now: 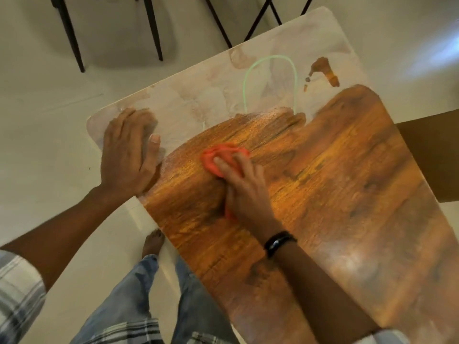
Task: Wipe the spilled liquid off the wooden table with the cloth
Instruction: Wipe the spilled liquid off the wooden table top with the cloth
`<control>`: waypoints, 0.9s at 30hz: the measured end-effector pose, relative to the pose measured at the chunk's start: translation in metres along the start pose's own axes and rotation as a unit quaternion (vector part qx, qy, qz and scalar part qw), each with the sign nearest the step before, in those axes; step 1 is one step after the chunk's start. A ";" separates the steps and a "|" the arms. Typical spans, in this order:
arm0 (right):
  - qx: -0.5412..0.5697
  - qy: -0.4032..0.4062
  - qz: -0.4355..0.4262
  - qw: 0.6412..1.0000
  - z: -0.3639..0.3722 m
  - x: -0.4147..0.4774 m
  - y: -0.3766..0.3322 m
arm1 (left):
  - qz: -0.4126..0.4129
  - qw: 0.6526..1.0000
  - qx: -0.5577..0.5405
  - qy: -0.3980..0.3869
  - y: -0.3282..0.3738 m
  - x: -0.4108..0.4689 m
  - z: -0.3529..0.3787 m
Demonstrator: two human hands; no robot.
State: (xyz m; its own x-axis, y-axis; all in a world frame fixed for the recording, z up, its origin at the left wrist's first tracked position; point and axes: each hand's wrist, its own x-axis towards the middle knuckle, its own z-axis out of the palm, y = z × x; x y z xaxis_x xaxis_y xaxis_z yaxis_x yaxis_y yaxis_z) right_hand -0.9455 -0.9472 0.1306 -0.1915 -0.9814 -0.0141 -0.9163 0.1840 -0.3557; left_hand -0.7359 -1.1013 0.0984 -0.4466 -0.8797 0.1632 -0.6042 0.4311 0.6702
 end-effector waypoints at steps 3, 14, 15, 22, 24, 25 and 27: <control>-0.007 0.051 0.115 0.992 -0.040 0.039 0.097 | 0.007 1.000 0.023 -0.007 0.001 0.003 0.001; -0.016 0.074 0.138 0.988 -0.045 0.078 0.102 | -0.005 0.996 0.087 -0.024 0.010 0.002 0.004; -0.005 0.063 0.088 0.994 -0.031 0.065 0.075 | -0.003 0.995 0.093 -0.025 0.010 0.002 0.004; 0.000 -0.002 -0.084 0.996 -0.022 0.049 0.054 | 0.002 0.984 0.168 -0.061 0.015 0.004 0.003; 0.000 0.030 0.005 1.000 -0.045 0.072 0.106 | 0.003 0.976 0.203 -0.073 0.017 0.004 0.004; -0.006 0.038 0.053 0.998 -0.058 0.085 0.135 | 0.006 0.971 0.226 -0.076 0.019 0.006 0.005; -0.012 0.055 0.152 0.987 -0.082 0.110 0.183 | 0.011 0.960 0.266 -0.084 0.028 0.014 0.010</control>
State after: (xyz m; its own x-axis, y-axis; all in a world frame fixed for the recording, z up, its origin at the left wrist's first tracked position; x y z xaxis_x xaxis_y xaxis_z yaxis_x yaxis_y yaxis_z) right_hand -1.1634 -1.0166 0.1409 -0.4939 -0.8694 -0.0151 -0.8190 0.4709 -0.3280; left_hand -0.7663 -1.0994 0.1122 -0.5363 -0.8437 0.0239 -0.8251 0.5300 0.1957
